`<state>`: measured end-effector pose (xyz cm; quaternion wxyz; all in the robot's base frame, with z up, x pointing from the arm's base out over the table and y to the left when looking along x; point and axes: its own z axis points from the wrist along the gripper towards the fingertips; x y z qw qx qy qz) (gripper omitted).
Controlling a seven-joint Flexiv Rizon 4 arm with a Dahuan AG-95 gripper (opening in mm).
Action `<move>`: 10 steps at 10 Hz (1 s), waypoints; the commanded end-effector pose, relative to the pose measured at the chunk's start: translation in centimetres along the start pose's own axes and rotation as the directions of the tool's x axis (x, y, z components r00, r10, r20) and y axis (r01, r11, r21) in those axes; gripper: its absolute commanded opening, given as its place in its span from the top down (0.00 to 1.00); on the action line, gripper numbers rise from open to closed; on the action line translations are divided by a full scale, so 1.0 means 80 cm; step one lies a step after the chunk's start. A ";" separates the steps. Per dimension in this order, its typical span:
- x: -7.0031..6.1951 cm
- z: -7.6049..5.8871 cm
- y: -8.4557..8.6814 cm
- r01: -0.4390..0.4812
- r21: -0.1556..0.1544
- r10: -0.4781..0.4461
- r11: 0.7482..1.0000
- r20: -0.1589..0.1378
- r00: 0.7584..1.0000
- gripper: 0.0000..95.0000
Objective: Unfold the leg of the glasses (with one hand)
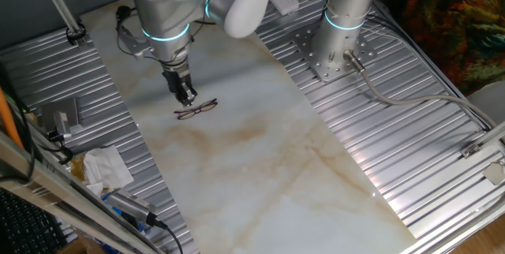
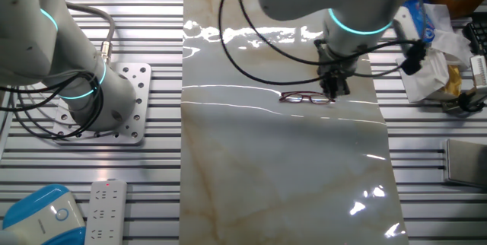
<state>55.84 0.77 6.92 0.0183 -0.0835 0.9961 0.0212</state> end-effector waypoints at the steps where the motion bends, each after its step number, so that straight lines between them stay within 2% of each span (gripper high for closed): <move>1: 0.000 0.006 0.000 0.001 0.005 -0.001 1.000 0.006 1.000 0.80; 4: -0.003 0.017 0.001 -0.001 0.008 0.001 1.000 0.008 1.000 0.80; 7: -0.014 0.014 -0.005 0.001 0.009 -0.001 1.000 -0.007 1.000 0.80; 10: -0.018 0.021 -0.014 0.009 0.015 -0.009 1.000 -0.002 1.000 0.80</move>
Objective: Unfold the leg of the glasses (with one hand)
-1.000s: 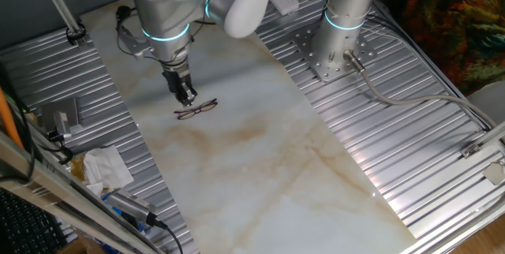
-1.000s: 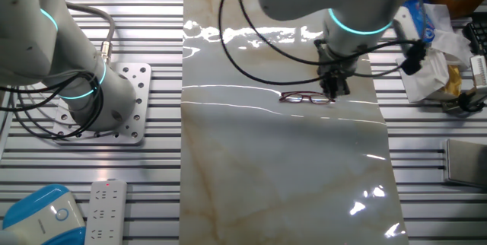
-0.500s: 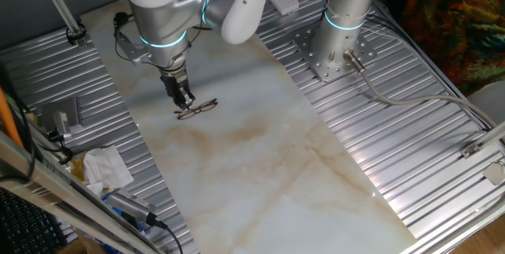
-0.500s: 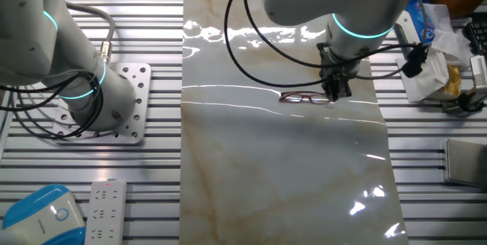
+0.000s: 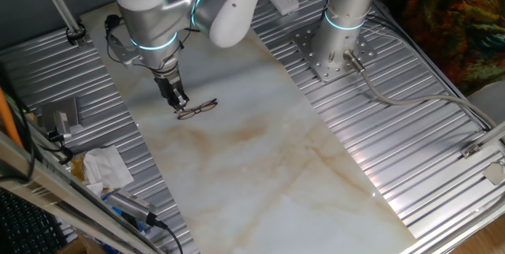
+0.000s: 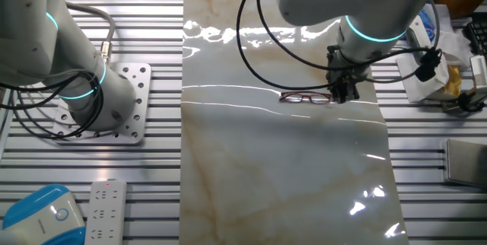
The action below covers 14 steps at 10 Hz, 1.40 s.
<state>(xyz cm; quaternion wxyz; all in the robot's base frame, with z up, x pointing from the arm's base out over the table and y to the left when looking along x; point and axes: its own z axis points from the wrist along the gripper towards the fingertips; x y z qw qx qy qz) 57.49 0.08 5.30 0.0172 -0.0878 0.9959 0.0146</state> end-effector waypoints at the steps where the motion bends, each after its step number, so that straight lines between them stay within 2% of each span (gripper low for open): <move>1: 0.000 0.001 -0.001 -0.001 0.003 0.001 1.000 -0.001 1.000 0.80; 9: -0.001 0.018 0.002 -0.005 0.007 0.005 1.000 0.008 1.000 0.80; 14: -0.001 0.020 0.003 -0.007 0.008 0.007 1.000 0.009 1.000 0.80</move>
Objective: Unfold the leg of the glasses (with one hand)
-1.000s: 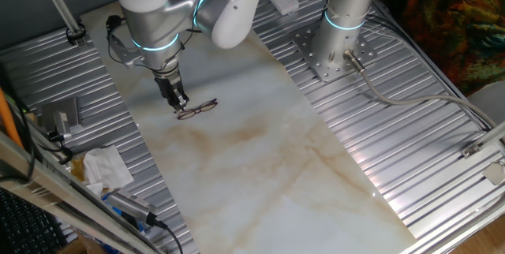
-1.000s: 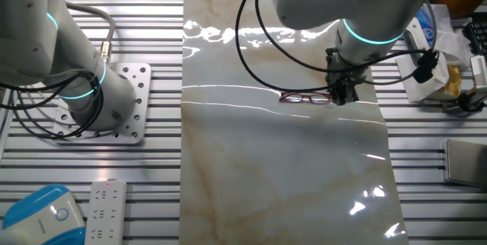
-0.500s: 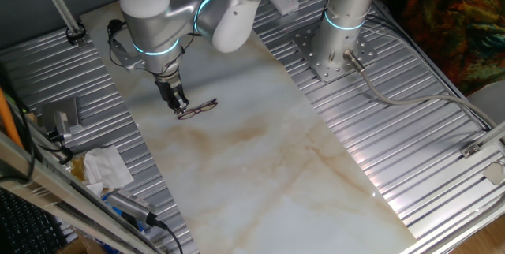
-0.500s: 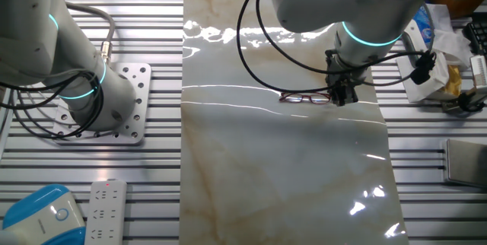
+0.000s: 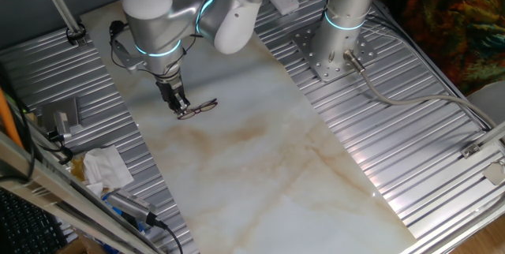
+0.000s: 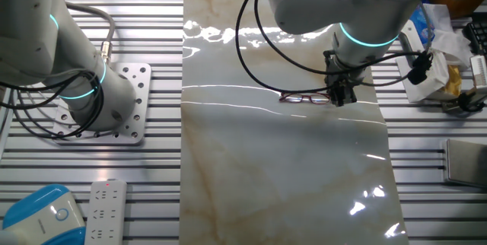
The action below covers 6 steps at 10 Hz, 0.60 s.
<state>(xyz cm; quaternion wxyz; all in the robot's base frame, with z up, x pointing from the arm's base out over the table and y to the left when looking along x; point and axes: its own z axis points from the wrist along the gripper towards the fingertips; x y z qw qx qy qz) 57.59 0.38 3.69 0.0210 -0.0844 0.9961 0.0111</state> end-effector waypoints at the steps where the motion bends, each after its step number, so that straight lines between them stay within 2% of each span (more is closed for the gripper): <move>1: 0.000 0.000 0.000 -0.018 -0.003 0.018 1.000 0.008 1.000 0.80; 2: -0.001 0.000 -0.001 -0.067 -0.053 0.068 0.996 0.008 0.998 0.80; 6: -0.002 -0.001 -0.001 -0.135 -0.068 0.135 0.988 -0.006 0.991 0.80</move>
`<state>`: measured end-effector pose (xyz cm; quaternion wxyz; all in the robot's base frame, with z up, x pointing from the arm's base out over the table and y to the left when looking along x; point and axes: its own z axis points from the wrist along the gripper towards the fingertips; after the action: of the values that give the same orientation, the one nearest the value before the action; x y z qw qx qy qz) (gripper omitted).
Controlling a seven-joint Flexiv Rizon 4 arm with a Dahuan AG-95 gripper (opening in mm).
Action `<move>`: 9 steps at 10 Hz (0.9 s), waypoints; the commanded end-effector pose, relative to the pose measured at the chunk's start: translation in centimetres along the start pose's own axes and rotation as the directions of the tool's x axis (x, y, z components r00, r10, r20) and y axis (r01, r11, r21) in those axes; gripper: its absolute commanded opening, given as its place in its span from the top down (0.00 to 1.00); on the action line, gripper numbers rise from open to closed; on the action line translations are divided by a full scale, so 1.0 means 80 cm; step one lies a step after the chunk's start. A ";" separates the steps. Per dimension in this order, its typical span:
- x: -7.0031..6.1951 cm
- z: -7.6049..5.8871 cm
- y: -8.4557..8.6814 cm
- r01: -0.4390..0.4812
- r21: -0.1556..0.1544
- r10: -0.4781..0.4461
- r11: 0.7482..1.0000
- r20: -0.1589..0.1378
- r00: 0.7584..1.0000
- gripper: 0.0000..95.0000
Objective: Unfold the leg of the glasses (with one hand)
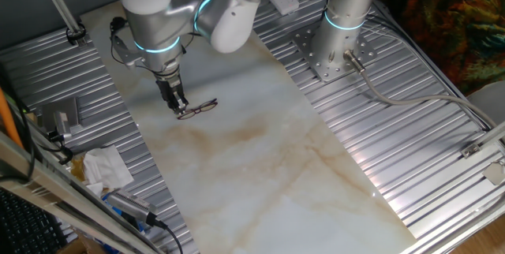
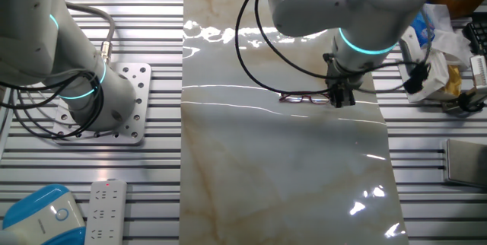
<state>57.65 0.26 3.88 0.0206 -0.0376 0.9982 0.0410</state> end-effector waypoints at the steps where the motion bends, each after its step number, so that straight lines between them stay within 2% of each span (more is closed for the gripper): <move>1: -0.001 0.002 0.000 -0.049 -0.009 0.049 0.999 -0.007 0.999 0.80; 7: -0.004 0.000 -0.001 -0.100 -0.008 0.099 0.995 -0.016 0.995 0.80; 9: -0.004 0.000 -0.001 -0.096 0.006 0.096 0.995 -0.018 0.995 0.80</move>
<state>58.03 0.24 3.83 0.0084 0.0120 0.9991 0.0404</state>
